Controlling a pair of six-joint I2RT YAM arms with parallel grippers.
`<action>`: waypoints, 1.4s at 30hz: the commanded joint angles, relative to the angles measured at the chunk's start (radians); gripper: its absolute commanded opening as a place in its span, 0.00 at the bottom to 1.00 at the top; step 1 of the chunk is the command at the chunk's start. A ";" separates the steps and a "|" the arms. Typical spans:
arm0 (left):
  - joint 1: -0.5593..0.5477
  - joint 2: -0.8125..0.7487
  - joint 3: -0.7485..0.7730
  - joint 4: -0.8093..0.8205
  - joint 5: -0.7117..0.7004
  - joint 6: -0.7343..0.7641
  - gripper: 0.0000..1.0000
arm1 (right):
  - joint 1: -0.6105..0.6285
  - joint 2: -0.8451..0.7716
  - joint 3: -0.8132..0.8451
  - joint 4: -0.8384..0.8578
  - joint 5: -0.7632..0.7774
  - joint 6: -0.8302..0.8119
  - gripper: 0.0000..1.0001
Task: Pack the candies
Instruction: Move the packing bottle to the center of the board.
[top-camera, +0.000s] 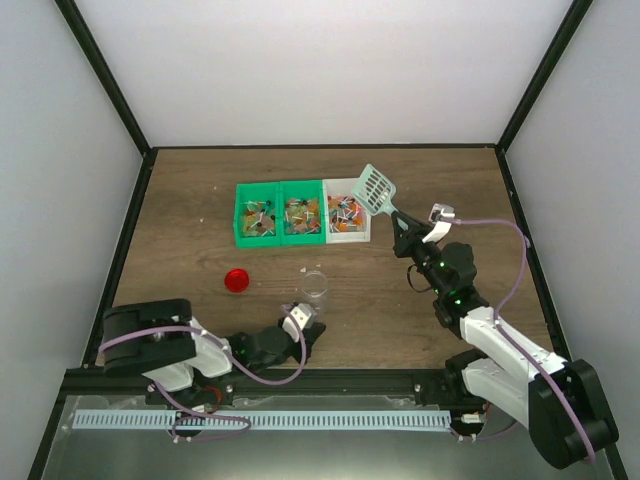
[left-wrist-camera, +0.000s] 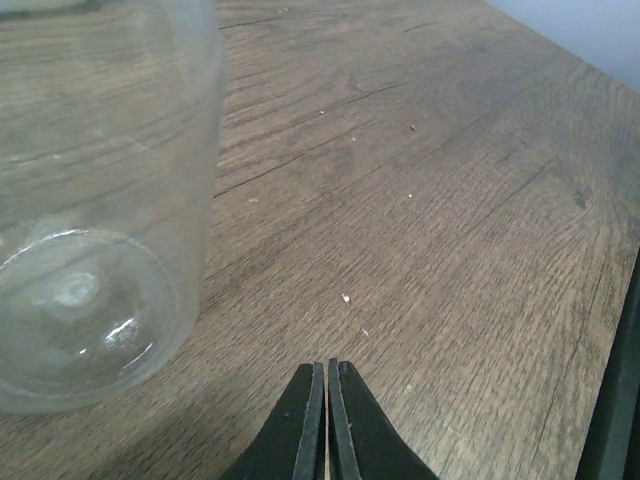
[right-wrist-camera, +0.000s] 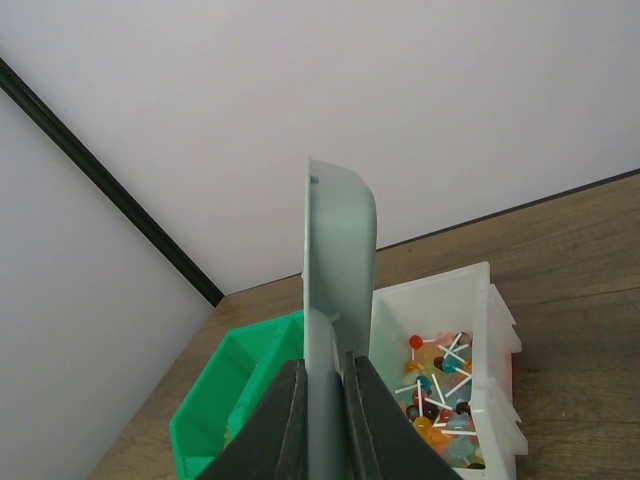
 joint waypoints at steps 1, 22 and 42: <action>-0.004 0.085 0.035 0.211 -0.010 0.016 0.04 | -0.008 -0.009 0.022 0.015 0.006 -0.029 0.01; 0.010 0.373 0.151 0.377 -0.093 0.019 0.04 | -0.008 0.005 0.021 0.021 -0.009 -0.032 0.01; 0.123 0.435 0.172 0.395 -0.160 -0.008 0.04 | -0.007 0.023 0.021 0.028 -0.018 -0.034 0.01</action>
